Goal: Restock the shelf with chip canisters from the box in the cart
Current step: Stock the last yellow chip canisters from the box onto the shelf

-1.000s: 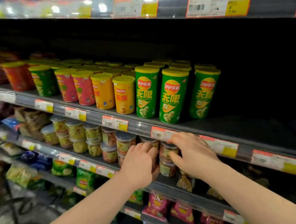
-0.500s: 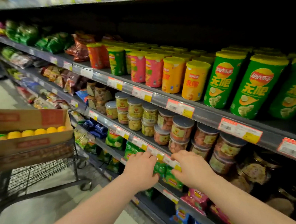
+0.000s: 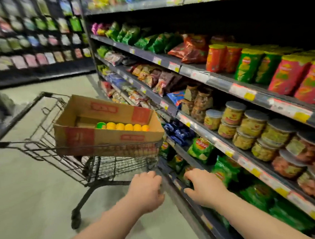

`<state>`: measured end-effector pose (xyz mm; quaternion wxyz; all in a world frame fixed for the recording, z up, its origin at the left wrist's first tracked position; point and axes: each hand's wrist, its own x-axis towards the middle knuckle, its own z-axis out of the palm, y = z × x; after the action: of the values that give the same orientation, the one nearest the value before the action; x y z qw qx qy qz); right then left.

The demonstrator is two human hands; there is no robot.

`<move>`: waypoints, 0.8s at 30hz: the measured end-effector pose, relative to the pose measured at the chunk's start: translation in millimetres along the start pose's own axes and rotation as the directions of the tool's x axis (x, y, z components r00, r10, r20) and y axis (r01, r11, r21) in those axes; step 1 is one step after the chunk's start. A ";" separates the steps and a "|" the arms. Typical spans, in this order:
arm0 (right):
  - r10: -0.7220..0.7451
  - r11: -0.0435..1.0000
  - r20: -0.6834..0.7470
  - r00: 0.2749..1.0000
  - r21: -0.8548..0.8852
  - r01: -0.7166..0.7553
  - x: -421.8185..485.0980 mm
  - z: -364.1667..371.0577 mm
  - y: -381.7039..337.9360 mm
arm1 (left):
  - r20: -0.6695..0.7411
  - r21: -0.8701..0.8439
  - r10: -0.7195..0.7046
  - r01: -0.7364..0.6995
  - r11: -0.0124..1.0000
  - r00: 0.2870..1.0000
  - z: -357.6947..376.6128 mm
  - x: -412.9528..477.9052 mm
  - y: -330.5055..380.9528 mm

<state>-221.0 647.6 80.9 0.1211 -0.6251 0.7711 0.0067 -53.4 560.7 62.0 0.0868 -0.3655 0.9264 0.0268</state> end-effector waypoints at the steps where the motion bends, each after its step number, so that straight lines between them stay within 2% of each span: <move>1: -0.021 1.000 0.012 1.000 -0.008 0.021 10.8 2.8 -16.2 | 0.000 -0.002 -0.027 0.027 1.000 1.000 2.2 -4.5 -20.0; 5: -0.088 0.996 0.036 0.995 -0.025 0.089 46.7 9.6 -65.7 | -0.002 -0.033 -0.124 0.124 0.992 0.992 11.2 -15.3 -80.5; 14: -0.223 0.968 0.111 0.968 -0.088 0.233 141.2 9.7 -125.9 | 0.026 -0.099 -0.268 0.269 0.958 0.963 22.7 -4.6 -159.8; 24: -0.359 0.922 0.139 0.923 -0.102 0.374 299.1 -9.2 -157.7 | 0.022 -0.084 -0.395 0.396 0.915 0.918 5.0 80.8 -256.1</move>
<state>-126.9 323.8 53.7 0.1254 -0.7634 0.6298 0.0698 64.0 319.6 46.1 0.0767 -0.5485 0.8311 0.0496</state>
